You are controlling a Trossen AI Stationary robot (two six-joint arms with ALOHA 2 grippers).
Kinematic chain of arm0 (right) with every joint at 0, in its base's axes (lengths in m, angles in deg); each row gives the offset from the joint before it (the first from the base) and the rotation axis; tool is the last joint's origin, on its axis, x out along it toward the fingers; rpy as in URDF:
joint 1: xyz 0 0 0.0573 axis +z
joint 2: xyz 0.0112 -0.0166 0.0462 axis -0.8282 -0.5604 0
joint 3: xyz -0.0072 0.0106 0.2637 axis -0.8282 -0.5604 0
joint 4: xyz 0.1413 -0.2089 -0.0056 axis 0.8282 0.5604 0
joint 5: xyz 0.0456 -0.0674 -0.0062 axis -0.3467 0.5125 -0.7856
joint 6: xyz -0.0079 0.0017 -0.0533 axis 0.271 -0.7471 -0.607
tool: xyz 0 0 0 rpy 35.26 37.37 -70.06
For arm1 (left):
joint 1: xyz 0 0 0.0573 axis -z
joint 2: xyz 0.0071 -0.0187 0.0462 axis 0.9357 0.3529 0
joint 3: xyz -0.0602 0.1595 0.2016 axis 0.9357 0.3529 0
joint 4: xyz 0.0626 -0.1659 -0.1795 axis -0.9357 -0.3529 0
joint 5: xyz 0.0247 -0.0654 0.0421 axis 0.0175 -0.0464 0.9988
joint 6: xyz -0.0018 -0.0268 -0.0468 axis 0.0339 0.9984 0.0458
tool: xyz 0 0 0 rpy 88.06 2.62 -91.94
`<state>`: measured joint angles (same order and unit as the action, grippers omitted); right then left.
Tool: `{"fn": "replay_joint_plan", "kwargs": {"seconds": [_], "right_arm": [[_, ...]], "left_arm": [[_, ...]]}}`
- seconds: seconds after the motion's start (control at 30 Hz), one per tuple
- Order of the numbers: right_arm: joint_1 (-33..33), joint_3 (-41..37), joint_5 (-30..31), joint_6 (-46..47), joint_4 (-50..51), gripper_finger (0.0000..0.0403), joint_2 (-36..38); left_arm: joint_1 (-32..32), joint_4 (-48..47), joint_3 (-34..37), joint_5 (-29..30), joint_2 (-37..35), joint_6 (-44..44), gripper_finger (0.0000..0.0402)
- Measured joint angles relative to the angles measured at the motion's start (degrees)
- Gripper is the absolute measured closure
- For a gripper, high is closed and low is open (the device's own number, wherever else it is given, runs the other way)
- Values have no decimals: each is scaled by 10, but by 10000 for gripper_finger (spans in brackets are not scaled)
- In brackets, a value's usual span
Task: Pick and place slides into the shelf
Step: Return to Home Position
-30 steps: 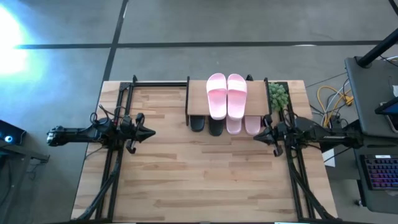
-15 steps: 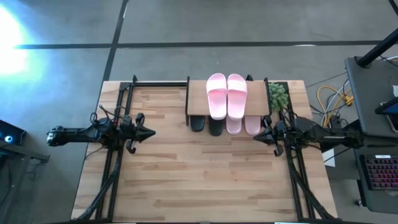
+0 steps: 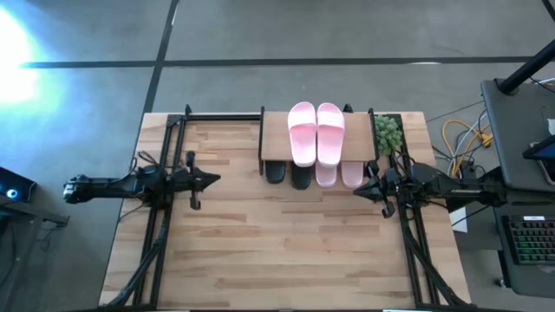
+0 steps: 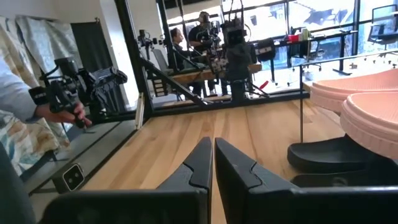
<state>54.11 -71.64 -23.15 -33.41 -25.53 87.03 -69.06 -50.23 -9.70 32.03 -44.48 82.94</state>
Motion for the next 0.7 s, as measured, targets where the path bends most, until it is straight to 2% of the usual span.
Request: {"fn": "replay_joint_plan", "kwargs": {"seconds": [0.1, 0.27, 0.53, 0.7], "right_arm": [[0, 0, 0, 0, 0, 392, 0], [0, 0, 0, 0, 0, 392, 0], [0, 0, 0, 0, 0, 392, 0], [0, 0, 0, 0, 0, 392, 0]], "left_arm": [[0, -33, 0, -4, 8, 21, 402], [1, -38, -1, -53, 8, 30, 402], [0, -135, -32, -56, 8, 59, 402], [0, -140, -35, -47, 3, 59, 402]]}}
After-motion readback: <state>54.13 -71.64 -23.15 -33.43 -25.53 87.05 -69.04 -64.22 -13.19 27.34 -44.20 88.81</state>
